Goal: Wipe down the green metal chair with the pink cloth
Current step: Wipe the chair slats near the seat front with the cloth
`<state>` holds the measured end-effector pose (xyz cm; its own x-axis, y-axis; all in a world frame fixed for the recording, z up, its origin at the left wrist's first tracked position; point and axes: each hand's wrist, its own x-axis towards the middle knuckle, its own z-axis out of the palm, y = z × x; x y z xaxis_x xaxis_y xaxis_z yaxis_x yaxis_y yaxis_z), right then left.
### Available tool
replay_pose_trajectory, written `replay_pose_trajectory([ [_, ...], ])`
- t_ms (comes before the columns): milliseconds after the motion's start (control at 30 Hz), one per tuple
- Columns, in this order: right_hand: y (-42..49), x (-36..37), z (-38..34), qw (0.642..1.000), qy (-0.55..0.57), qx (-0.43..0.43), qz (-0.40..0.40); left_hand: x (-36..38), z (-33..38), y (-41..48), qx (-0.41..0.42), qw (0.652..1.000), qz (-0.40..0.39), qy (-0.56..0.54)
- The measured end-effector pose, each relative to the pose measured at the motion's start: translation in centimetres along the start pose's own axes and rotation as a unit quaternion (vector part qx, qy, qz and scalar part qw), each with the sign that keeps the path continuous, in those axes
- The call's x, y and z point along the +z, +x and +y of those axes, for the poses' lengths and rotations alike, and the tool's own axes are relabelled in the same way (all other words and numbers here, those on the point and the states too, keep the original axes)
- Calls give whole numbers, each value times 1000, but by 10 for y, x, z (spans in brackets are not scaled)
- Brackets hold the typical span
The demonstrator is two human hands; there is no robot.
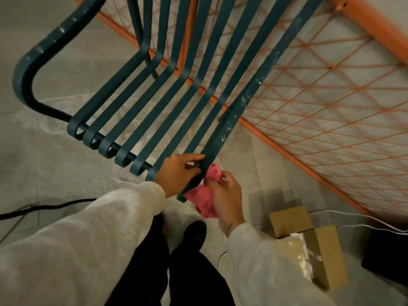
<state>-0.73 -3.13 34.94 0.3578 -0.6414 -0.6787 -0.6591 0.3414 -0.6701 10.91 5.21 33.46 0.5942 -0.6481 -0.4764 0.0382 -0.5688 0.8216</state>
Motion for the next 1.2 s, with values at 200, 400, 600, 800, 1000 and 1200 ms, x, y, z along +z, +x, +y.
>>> replay_pose_trajectory([
  [200,-3,-3,14,999,2,14,-37,2,0,-1,3,1000,10,-11],
  [400,29,-12,-28,996,82,-36,20,1,5,0,6,1000,-5,11],
  [600,-2,-20,2,997,20,-22,-68,2,10,1,-15,1000,-14,-21],
  [800,17,-57,2,995,-36,-86,-34,20,30,17,-33,998,-37,47],
  [1000,45,-70,-37,973,-71,-211,-59,48,31,48,-105,989,18,100],
  [1200,57,-66,-22,886,-247,-388,-52,63,19,49,-86,984,97,119],
])
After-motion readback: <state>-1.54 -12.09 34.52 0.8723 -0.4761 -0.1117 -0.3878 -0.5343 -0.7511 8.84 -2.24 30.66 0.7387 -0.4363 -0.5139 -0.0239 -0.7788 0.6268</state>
